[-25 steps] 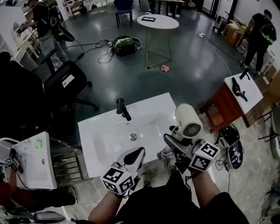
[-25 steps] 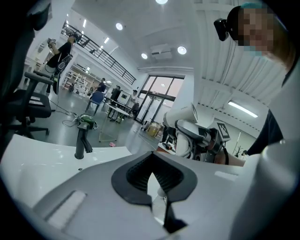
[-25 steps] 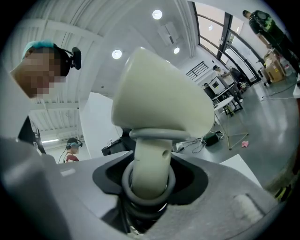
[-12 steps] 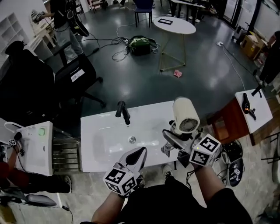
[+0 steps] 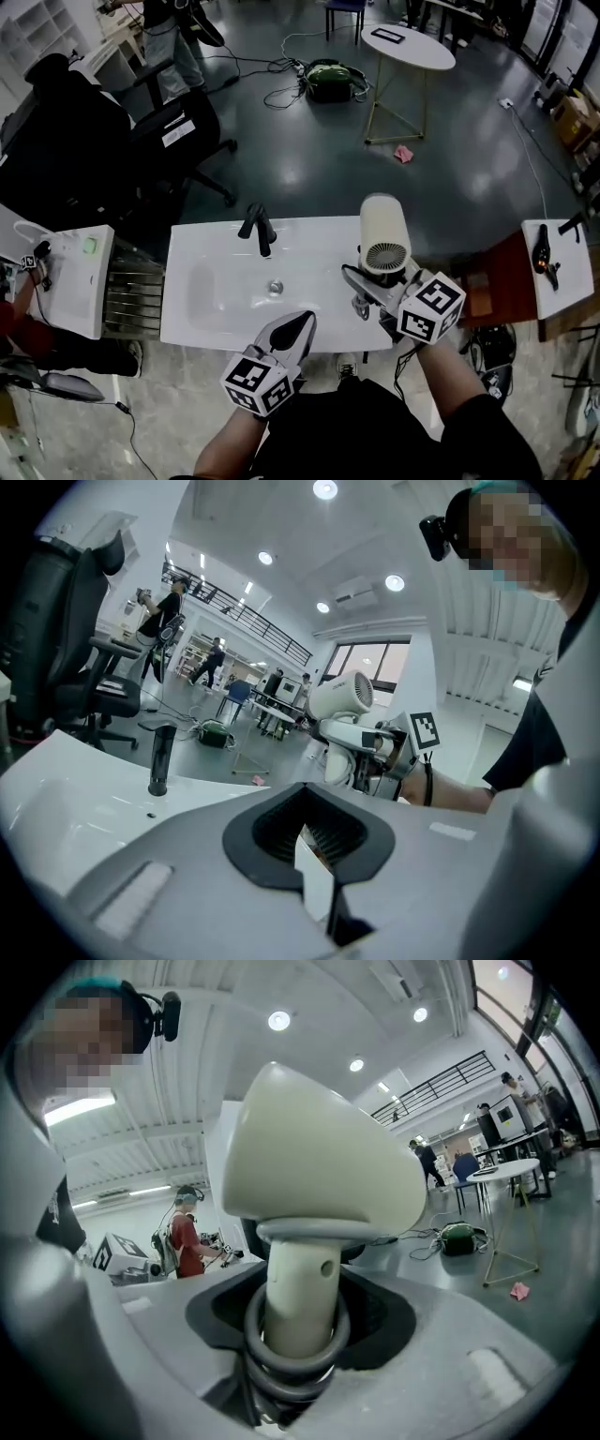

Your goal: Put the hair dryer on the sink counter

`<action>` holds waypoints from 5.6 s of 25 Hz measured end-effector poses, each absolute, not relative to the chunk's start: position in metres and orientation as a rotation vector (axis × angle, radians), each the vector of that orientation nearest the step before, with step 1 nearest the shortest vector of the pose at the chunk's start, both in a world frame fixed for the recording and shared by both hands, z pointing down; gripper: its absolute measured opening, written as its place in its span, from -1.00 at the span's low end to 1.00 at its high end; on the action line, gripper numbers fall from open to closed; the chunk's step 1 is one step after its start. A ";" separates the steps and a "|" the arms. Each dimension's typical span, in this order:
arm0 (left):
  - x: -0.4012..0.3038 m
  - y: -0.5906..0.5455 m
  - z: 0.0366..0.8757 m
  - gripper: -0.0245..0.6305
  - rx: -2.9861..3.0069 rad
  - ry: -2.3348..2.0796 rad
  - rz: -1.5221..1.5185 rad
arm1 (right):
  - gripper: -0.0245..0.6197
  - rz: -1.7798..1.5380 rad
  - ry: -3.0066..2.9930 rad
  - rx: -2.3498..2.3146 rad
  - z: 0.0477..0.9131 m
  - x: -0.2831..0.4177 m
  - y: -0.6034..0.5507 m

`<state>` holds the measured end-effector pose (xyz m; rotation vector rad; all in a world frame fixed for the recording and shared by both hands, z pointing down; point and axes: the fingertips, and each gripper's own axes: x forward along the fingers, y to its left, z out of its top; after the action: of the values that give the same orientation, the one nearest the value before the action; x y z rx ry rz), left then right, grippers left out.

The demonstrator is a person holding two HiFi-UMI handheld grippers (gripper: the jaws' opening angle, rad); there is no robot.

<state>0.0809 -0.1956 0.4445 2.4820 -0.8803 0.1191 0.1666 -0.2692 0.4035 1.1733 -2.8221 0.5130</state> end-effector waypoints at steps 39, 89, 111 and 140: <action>0.119 -0.196 0.509 -0.92 2.425 -1.001 0.303 | -0.29 -0.033 -2.027 0.513 0.617 0.142 -0.375; 0.099 -0.181 0.531 -0.92 2.313 -1.017 0.301 | -0.14 -0.095 -1.710 0.259 0.703 0.136 -0.407; 0.108 -0.170 0.529 -0.92 2.316 -1.014 0.289 | 0.07 -0.029 -1.778 0.328 0.689 0.145 -0.401; 0.107 -0.147 0.492 -0.92 2.333 -1.206 0.224 | -0.92 0.089 -2.384 0.753 0.531 0.157 -0.305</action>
<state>0.1066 -0.1468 0.4916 2.3328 -1.2058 0.2241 0.1573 -0.3049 0.5312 0.7533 -2.3839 0.0889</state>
